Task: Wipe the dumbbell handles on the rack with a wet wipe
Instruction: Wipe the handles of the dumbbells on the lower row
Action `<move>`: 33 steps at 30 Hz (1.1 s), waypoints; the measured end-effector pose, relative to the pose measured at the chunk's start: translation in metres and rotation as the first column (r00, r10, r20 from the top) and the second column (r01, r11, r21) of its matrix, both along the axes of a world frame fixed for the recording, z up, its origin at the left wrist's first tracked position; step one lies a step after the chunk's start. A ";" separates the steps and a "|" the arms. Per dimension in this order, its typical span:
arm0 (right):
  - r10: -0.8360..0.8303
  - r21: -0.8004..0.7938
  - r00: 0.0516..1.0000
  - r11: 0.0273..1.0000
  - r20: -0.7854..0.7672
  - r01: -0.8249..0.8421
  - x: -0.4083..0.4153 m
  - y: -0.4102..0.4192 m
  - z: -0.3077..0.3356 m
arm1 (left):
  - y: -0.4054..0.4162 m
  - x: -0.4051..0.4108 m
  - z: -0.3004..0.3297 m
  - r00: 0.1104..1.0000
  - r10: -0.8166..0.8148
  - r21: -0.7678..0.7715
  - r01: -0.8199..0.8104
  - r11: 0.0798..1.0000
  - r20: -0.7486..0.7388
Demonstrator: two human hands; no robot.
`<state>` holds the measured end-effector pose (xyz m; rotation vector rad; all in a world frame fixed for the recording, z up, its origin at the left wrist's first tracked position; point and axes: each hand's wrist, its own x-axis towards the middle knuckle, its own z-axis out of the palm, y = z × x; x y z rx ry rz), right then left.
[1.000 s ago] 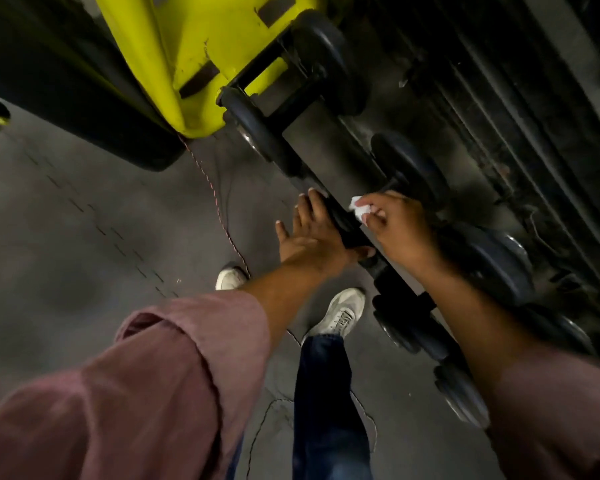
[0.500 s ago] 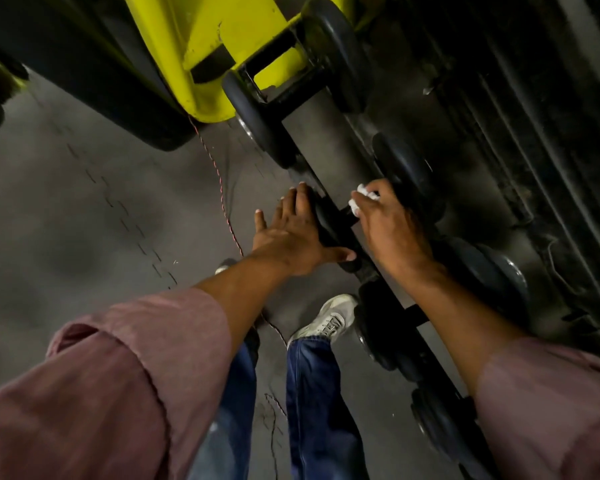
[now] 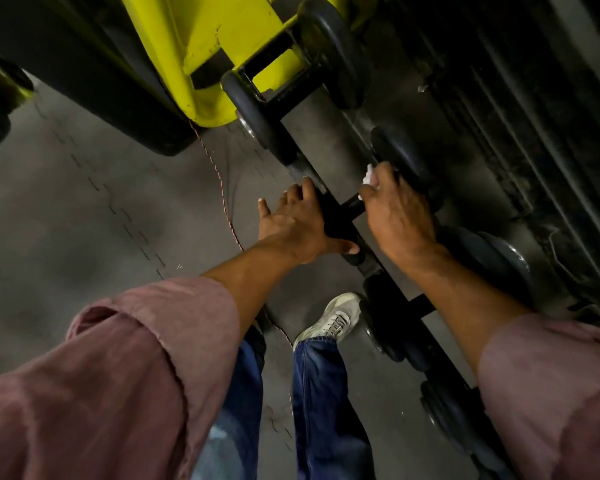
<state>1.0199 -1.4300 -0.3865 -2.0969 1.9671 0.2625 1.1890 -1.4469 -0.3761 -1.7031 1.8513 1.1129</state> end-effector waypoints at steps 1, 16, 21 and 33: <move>0.069 0.014 0.998 0.998 -0.014 -0.069 0.000 0.004 -0.002 | -0.001 -0.001 0.000 1.000 -0.004 -0.004 0.004 1.000 0.007; 0.023 -0.024 0.973 0.999 -0.228 -0.030 0.002 0.016 -0.007 | -0.010 -0.007 0.005 0.993 -0.082 0.101 0.074 0.992 0.080; 0.214 0.047 0.970 0.977 -0.116 -0.210 0.012 0.020 -0.008 | -0.012 -0.007 0.003 0.995 -0.078 0.115 0.070 0.991 0.065; 0.105 0.029 0.994 0.994 0.042 -0.106 -0.001 0.029 -0.010 | -0.009 0.000 -0.005 0.995 -0.096 0.045 0.096 0.994 -0.002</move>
